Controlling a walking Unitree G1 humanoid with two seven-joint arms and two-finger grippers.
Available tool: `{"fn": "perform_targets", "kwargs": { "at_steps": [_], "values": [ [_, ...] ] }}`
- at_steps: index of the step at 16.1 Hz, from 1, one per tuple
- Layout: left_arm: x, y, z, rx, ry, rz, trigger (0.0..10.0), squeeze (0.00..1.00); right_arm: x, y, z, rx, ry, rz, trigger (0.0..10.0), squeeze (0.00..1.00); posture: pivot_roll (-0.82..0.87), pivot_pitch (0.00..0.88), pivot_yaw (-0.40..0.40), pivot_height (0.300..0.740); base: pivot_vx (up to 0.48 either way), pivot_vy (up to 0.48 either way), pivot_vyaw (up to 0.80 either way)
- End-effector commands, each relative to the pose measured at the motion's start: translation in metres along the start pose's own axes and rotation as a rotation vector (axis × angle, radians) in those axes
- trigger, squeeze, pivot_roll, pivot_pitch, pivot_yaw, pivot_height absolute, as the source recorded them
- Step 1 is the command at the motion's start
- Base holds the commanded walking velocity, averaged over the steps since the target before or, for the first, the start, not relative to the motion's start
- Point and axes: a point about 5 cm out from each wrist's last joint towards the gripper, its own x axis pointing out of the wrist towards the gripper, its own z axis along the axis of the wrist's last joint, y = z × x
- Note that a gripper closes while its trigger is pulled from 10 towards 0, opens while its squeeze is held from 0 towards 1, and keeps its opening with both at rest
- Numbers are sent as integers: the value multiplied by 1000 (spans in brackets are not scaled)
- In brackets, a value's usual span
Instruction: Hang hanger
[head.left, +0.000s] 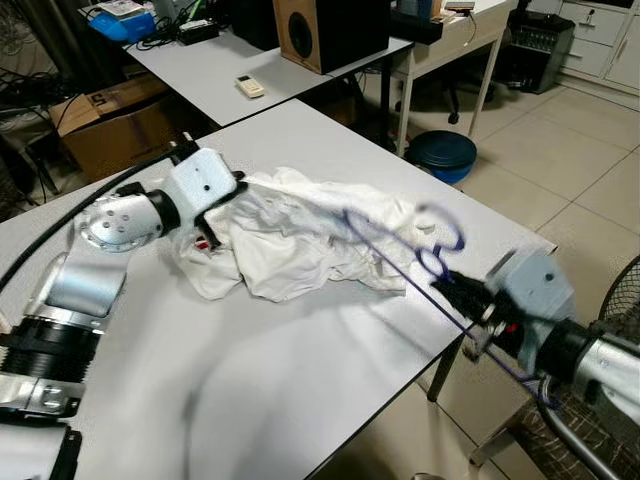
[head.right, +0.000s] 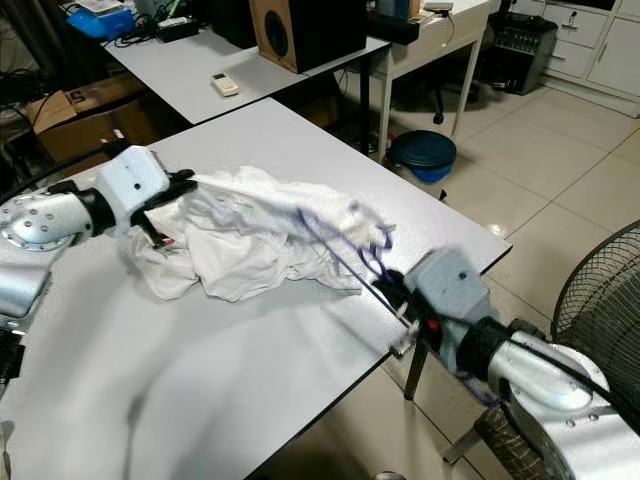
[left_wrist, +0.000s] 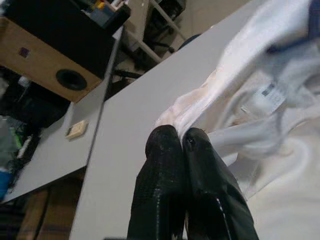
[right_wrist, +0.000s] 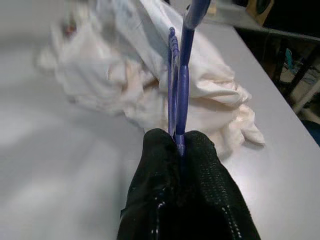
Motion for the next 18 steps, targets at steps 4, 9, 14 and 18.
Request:
{"fn": "perform_targets", "kwargs": {
  "at_steps": [4,9,14,18],
  "values": [
    [-8,0,7,19,-73,-37,0,0,2,-10,4,137,-65,-78,10000,0,-198,0,93,740,0,0,0],
    [-2,-17,14,12,-125,-125,0,0,21,-6,-14,477,-105,-28,10000,0,-196,0,86,740,0,0,0],
    [0,-9,16,-16,-126,-26,0,0,26,1,-30,493,12,-1,10000,0,-183,0,73,740,0,0,0],
    [-3,-15,27,-94,-211,-74,0,0,29,-12,-40,493,40,-111,10000,0,-175,5,64,740,0,0,0]
  ]
}}
